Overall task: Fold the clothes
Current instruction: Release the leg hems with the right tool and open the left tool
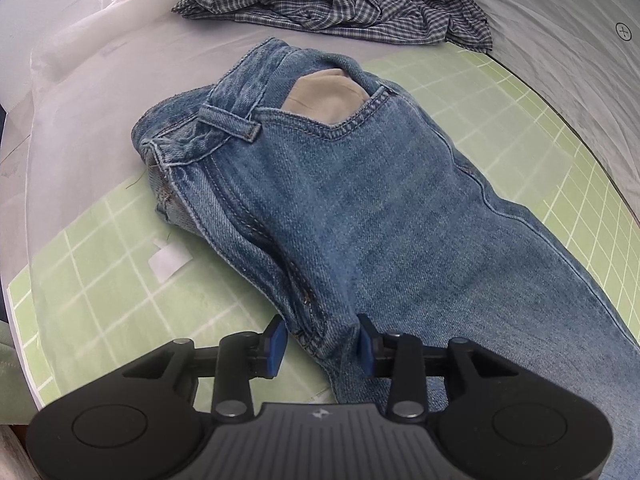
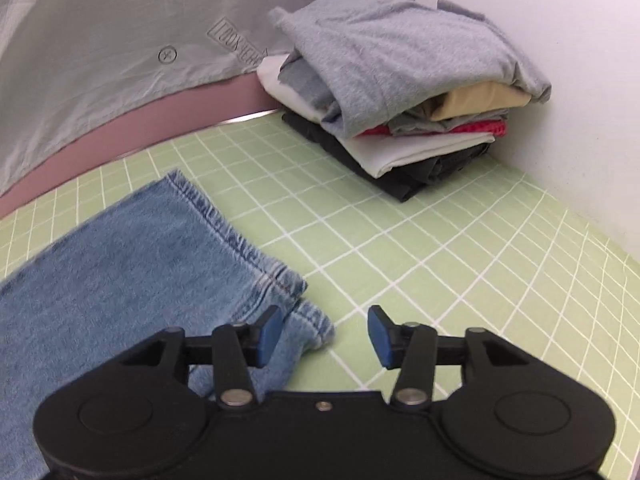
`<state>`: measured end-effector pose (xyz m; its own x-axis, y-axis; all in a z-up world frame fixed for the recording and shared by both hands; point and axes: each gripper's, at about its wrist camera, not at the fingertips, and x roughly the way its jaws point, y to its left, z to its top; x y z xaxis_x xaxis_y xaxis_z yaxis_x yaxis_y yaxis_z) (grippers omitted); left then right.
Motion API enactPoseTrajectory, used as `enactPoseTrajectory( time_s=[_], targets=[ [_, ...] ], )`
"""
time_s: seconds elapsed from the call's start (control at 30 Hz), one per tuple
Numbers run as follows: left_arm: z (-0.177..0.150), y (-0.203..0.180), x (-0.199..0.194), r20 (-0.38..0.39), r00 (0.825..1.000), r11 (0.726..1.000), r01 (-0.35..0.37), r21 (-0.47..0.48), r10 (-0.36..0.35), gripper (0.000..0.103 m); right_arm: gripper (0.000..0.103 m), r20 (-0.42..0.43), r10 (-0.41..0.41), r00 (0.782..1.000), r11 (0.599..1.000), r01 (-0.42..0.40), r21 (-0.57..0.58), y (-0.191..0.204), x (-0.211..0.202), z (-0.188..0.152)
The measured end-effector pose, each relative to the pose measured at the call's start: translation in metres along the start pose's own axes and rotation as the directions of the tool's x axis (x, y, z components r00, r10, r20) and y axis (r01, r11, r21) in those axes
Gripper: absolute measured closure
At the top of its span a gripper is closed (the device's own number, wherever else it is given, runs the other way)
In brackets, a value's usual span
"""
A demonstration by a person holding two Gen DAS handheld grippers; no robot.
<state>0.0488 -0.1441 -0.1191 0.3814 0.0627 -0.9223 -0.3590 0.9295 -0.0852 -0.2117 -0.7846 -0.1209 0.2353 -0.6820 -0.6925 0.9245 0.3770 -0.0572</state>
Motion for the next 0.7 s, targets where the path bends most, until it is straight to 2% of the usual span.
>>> enactPoseTrajectory(
  time_s=[0.1,0.13,0.37,0.4,0.43,0.47,0.53,0.57,0.7],
  targets=[
    [-0.001,0.001,0.001,-0.002,1.000,1.000,-0.010,0.000,0.010,0.055,0.037,0.007,0.058,0.998,0.998,-0.058,-0.008,0.014,0.001,0.003],
    [-0.002,0.002,0.001,-0.003,1.000,1.000,-0.008,-0.005,0.008,0.053,0.035,0.003,0.065,0.998,0.998,-0.065,-0.018,0.020,0.003,0.002],
    [-0.007,0.009,0.001,-0.004,1.000,1.000,0.014,-0.019,-0.014,0.049,0.036,-0.068,0.084,0.994,0.996,-0.081,0.039,0.044,0.028,-0.002],
    [-0.007,0.010,0.001,-0.005,1.000,1.000,0.014,-0.025,-0.014,0.049,0.043,-0.082,0.082,0.993,0.996,-0.079,0.040,0.047,0.032,-0.002],
    [-0.007,0.011,0.002,-0.007,1.000,0.999,0.015,-0.032,-0.015,0.048,0.056,-0.085,0.082,0.993,0.996,-0.079,0.039,0.048,0.035,-0.001],
    [-0.007,0.011,0.002,-0.009,1.000,0.999,0.016,-0.036,-0.016,0.047,0.062,-0.082,0.085,0.993,0.996,-0.083,0.037,0.049,0.036,0.000],
    [-0.006,0.010,0.003,-0.012,1.000,0.999,0.016,-0.036,-0.016,0.047,0.095,-0.075,0.099,0.992,0.995,-0.097,0.038,0.047,0.036,0.004],
    [-0.006,0.009,0.003,-0.013,1.000,0.999,0.015,-0.033,-0.016,0.047,0.099,-0.065,0.119,0.991,0.992,-0.116,0.053,0.043,0.033,0.007],
    [-0.005,0.008,0.004,-0.017,1.000,0.999,0.019,-0.031,-0.019,0.047,0.100,0.039,0.167,0.985,0.979,-0.171,0.111,0.024,0.003,0.023]
  ],
)
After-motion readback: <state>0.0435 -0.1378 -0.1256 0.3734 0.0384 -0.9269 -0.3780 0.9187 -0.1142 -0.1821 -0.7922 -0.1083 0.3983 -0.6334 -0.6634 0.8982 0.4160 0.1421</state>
